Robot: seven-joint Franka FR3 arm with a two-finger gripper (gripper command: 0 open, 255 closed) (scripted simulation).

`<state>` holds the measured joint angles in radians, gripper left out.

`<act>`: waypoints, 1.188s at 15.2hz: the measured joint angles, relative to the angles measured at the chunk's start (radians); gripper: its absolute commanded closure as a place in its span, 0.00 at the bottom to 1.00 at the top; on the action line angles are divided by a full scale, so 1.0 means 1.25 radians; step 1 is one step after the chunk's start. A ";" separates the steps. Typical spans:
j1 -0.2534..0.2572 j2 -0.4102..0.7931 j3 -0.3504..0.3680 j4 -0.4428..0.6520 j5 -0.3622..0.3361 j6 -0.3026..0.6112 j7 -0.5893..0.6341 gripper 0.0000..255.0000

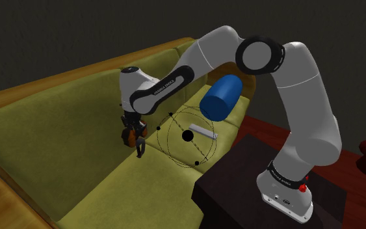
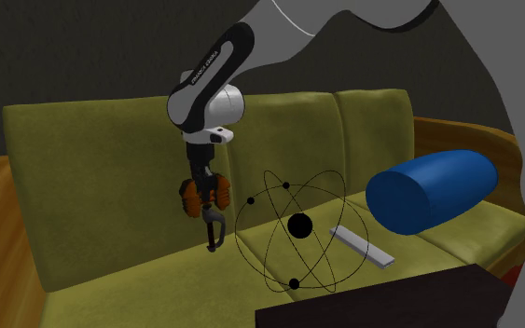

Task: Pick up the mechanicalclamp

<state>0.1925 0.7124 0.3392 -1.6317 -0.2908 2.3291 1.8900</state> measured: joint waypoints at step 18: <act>-0.019 -0.078 0.023 -0.001 0.030 -0.080 -0.019 1.00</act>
<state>0.1693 0.6146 0.3682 -1.6331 -0.2538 2.2293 1.8669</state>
